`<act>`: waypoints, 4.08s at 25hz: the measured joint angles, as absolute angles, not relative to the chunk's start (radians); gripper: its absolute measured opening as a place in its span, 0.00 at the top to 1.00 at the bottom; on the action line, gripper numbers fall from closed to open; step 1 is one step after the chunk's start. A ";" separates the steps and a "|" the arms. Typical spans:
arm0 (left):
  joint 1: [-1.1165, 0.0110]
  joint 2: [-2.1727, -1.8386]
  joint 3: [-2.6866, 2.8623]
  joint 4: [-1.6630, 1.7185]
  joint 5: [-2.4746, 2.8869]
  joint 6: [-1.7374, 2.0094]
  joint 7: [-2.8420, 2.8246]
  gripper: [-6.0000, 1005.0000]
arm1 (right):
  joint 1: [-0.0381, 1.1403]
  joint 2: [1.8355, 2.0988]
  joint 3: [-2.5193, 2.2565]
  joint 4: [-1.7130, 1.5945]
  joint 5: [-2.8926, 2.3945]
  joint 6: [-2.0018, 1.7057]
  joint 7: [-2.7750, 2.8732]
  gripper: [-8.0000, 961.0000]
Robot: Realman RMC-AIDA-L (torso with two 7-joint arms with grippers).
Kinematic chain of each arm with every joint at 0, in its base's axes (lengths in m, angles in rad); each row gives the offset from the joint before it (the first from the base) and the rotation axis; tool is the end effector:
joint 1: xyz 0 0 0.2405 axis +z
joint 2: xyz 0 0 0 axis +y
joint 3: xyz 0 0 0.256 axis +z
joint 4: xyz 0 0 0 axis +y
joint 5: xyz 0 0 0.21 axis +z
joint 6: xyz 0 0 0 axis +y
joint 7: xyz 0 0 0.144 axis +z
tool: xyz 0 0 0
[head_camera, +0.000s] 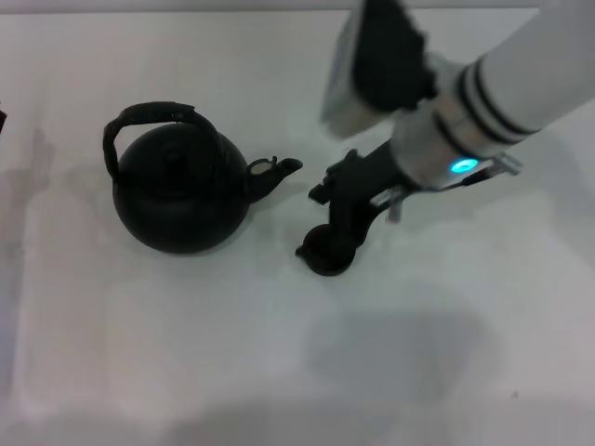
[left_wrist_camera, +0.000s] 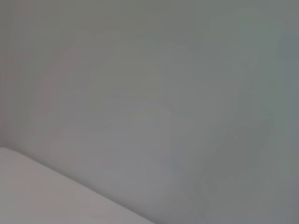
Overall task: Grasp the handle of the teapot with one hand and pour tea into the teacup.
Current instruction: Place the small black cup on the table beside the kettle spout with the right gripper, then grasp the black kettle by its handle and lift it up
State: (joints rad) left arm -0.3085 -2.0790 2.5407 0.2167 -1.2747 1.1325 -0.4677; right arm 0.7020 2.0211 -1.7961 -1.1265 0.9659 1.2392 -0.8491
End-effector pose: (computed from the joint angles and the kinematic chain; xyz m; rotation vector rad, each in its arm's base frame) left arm -0.3752 0.2842 -0.0161 -1.2773 -1.0259 -0.8750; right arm 0.1400 0.3393 -0.0876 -3.0034 0.3828 -0.3637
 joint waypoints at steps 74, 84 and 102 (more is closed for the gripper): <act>-0.266 -2.083 2.551 0.119 -0.669 1.373 -0.217 0.17 | 0.518 2.017 -0.594 -0.071 2.320 1.032 -2.577 0.12; -0.262 -2.083 2.551 0.138 -0.660 1.359 -0.224 0.23 | 0.518 2.017 -0.570 -0.070 2.326 1.028 -2.576 0.12; -0.254 -2.082 2.543 0.157 -0.666 1.364 -0.227 0.83 | 0.512 2.017 -0.571 -0.070 2.325 1.023 -2.576 0.12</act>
State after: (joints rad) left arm -0.2539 -2.0821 2.5431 0.1566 -0.6657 1.3641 -0.2269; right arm 0.5122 2.0172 -0.5706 -0.0704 2.3255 1.0230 -2.5755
